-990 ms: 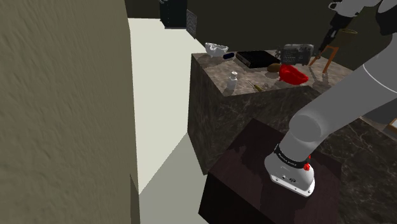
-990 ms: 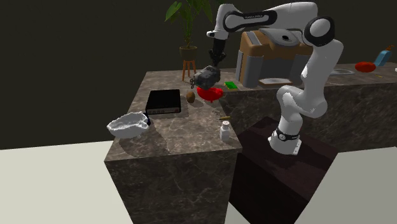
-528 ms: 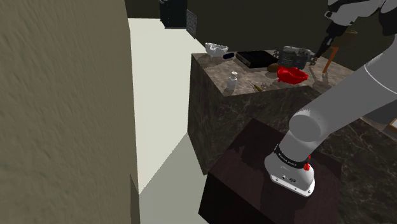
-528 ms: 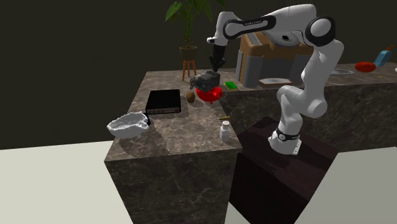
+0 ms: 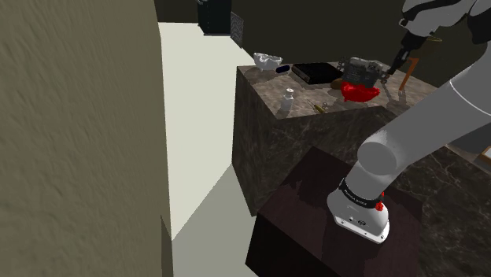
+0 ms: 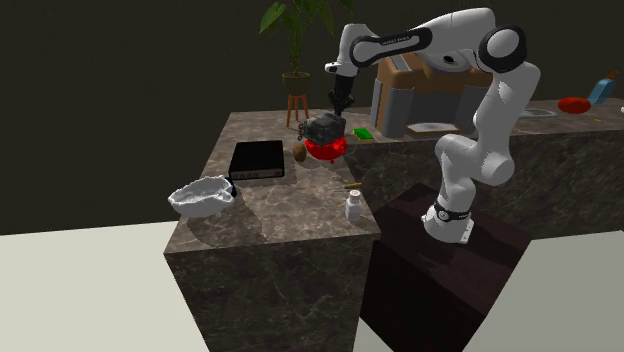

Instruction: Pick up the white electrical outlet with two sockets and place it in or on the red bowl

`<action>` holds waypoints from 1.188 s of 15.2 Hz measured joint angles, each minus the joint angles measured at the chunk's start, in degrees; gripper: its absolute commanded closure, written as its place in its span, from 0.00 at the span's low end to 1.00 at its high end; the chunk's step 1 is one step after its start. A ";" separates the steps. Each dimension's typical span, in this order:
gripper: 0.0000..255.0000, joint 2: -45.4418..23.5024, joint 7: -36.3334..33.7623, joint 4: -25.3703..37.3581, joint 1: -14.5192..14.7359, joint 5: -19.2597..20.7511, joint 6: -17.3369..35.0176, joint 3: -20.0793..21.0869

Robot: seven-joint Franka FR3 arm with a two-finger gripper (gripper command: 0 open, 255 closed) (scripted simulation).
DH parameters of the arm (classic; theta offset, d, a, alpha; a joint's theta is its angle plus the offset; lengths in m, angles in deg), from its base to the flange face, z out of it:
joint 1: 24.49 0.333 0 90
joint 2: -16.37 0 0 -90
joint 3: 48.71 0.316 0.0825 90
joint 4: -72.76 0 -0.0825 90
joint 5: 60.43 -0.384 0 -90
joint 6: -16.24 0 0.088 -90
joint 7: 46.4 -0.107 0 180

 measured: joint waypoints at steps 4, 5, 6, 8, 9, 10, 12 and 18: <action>0.00 0.00 0.00 -0.01 0.00 0.00 0.01 0.01; 0.00 0.01 0.00 -0.01 0.00 0.00 0.01 0.01; 0.00 0.01 0.00 -0.01 0.01 0.00 0.00 0.01; 0.00 0.44 -0.13 0.49 -0.21 0.28 -0.82 0.41; 0.00 1.01 -0.45 1.28 -0.46 0.62 -2.06 1.08; 0.00 0.80 -0.33 3.16 -0.26 0.32 -3.77 1.24; 0.00 1.19 -0.42 5.38 -0.37 0.40 -6.33 1.93; 0.00 1.37 -0.44 6.15 -0.45 0.48 -7.30 2.19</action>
